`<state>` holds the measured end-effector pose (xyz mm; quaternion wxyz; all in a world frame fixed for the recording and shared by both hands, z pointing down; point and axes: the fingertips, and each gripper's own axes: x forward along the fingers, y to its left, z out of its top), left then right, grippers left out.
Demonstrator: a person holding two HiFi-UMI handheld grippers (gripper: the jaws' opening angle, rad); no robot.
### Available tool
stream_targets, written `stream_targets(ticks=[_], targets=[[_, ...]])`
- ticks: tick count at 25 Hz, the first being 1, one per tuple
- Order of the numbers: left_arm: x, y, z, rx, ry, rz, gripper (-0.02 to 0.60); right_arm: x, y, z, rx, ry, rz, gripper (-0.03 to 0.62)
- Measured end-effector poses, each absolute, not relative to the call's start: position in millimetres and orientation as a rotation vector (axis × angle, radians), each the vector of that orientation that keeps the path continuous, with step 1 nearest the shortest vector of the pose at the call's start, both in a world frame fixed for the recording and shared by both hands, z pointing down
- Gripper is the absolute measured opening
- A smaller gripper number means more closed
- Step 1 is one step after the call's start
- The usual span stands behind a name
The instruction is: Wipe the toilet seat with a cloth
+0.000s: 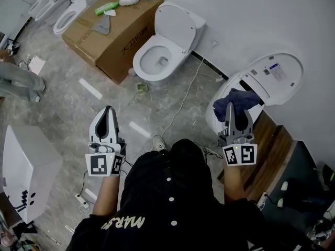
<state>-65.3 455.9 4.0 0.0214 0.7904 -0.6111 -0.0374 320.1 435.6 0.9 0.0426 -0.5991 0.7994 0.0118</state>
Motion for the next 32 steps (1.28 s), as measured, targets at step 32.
stream_targets(ticks=[32], targets=[[-30.4,251.5,6.0,2.356,-1.989,-0.077,0.011,340.9,190.8,12.3,-1.691,2.55,-0.019,0.069]])
